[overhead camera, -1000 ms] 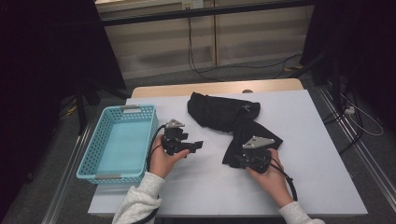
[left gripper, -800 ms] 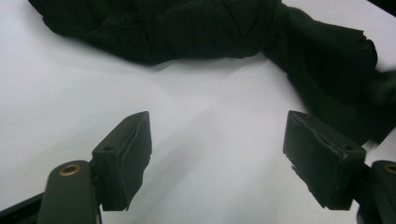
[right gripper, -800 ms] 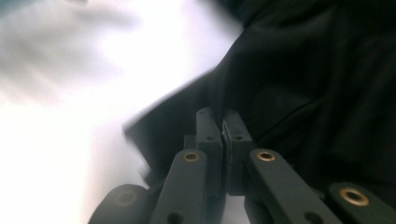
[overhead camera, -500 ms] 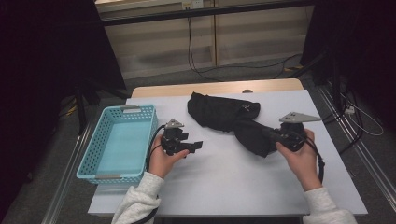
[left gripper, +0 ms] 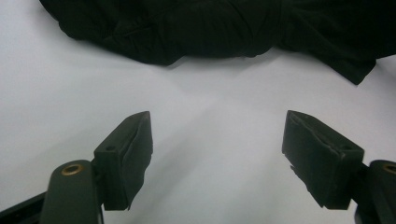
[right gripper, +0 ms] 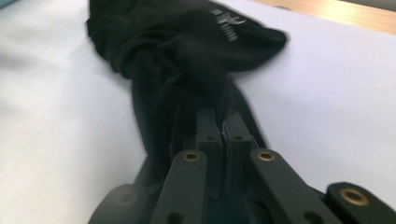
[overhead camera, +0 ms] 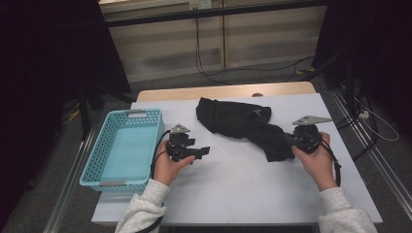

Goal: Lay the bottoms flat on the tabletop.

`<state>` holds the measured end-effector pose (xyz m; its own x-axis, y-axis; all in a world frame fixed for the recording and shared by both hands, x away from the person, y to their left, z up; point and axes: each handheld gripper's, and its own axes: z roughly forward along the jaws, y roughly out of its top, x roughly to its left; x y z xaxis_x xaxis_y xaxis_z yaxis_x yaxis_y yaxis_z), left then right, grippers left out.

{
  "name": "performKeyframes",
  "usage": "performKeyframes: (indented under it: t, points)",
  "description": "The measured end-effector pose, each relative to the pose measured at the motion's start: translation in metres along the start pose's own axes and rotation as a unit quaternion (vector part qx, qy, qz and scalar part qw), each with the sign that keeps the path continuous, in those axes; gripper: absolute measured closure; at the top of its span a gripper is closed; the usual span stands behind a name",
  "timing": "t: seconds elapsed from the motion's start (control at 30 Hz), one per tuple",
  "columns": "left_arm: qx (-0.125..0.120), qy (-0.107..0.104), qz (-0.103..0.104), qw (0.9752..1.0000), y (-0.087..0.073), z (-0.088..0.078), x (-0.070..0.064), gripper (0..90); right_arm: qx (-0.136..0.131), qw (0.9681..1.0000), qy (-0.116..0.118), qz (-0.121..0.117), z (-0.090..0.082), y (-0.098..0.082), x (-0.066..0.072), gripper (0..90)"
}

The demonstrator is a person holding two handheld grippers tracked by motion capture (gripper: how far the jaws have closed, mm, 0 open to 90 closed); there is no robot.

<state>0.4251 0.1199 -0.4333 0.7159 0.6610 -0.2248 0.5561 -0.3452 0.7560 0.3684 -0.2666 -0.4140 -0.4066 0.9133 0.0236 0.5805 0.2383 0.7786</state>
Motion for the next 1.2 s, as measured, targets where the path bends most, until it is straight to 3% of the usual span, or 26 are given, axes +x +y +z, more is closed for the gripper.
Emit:
performKeyframes:
  t: [0.07, 0.17, 0.27, 0.37, 0.47, 0.57, 0.63, 0.73, 0.77, 0.9, 0.93, 0.97, 1.03, 1.1, 1.2]
  points:
    - [-0.001, -0.001, 0.002, 1.0, 0.0, 0.0, -0.001, 24.6, 0.012, 0.9996, -0.018, -0.016, 0.005, -0.002, 0.005, 86.4]
    - [-0.003, -0.003, 0.003, 1.0, 0.001, -0.002, -0.003, 24.7, 0.026, 0.998, -0.055, -0.014, 0.012, -0.005, -0.003, 83.6]
    - [-0.007, -0.007, 0.002, 1.0, 0.002, -0.003, -0.003, 24.6, 0.028, 0.9946, -0.099, -0.015, 0.009, -0.005, -0.002, 67.5]
    - [-0.007, -0.006, 0.0, 1.0, 0.002, -0.002, -0.001, 24.6, 0.001, 0.9951, -0.078, -0.061, 0.001, -0.002, 0.017, 61.7]
    - [-0.005, -0.006, 0.0, 1.0, 0.001, -0.002, -0.002, 24.5, -0.015, 0.9967, -0.038, -0.069, -0.003, -0.004, 0.033, 60.3]
    - [-0.004, -0.006, 0.002, 1.0, 0.001, -0.004, -0.003, 24.3, -0.007, 0.9971, -0.002, -0.076, 0.002, -0.012, 0.047, 62.7]
    - [-0.004, -0.005, 0.004, 1.0, 0.0, -0.004, -0.003, 24.2, 0.025, 0.9958, 0.009, -0.088, 0.012, -0.02, 0.052, 65.8]
    - [-0.002, -0.002, 0.003, 1.0, -0.001, -0.005, -0.004, 24.2, 0.06, 0.9953, 0.001, -0.075, 0.03, -0.034, 0.049, 63.8]
    - [-0.002, -0.002, 0.003, 1.0, -0.001, -0.005, -0.004, 24.2, 0.048, 0.9966, 0.0, -0.066, 0.032, -0.037, 0.047, 64.6]
    - [0.0, -0.004, 0.002, 1.0, -0.002, -0.004, -0.005, 24.2, 0.044, 0.9969, -0.01, -0.065, 0.033, -0.038, 0.041, 80.1]
    - [-0.001, -0.003, 0.003, 1.0, -0.002, -0.003, -0.006, 24.2, 0.042, 0.9971, -0.011, -0.063, 0.033, -0.038, 0.04, 88.4]
    - [-0.001, -0.004, 0.004, 1.0, -0.002, -0.004, -0.006, 24.3, 0.044, 0.9972, -0.008, -0.06, 0.033, -0.038, 0.039, 88.9]
    - [-0.001, -0.005, 0.005, 1.0, -0.002, -0.004, -0.007, 24.3, 0.044, 0.9981, 0.0, -0.044, 0.033, -0.038, 0.037, 90.0]
    - [-0.002, -0.006, 0.005, 1.0, -0.002, -0.003, -0.008, 24.3, 0.052, 0.9976, 0.029, -0.034, 0.031, -0.037, 0.04, 90.0]
    - [0.001, -0.007, 0.006, 1.0, -0.001, -0.002, -0.007, 24.5, 0.05, 0.9957, 0.061, -0.049, 0.024, -0.031, 0.054, 90.0]
